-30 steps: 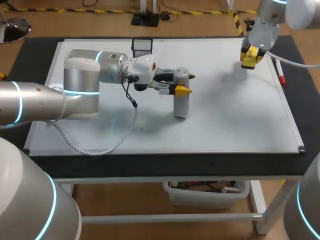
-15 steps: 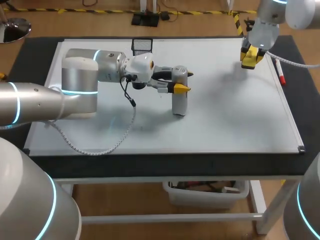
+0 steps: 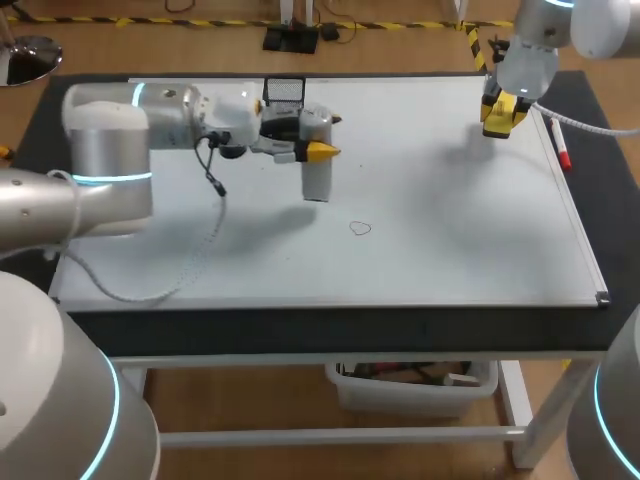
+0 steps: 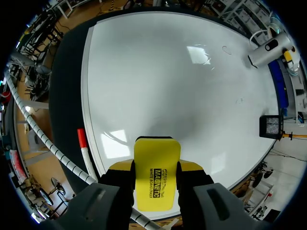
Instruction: Pick up the inspection probe, press it on each red-marked spot on the whiteboard one by one, put down the probe, pick up the eraser, and wipe off all the red marks.
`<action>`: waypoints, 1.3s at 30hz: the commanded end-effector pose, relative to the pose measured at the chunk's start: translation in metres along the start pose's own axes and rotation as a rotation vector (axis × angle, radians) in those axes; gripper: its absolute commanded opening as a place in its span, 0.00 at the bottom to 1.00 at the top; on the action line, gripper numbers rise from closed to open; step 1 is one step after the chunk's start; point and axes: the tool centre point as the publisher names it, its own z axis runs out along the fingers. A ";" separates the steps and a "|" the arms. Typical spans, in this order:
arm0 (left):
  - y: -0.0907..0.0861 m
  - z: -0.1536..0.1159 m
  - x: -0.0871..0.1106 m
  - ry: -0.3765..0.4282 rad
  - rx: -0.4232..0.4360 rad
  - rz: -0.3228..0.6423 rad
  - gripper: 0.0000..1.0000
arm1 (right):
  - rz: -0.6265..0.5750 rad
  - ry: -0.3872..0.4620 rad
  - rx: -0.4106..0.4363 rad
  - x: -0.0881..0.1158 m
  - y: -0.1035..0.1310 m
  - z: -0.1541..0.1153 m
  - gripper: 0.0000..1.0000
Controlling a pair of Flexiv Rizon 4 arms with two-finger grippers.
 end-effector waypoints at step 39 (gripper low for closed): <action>-0.020 -0.171 -0.025 -0.306 -0.015 0.010 0.00 | -0.003 0.003 -0.001 0.001 -0.001 -0.001 0.00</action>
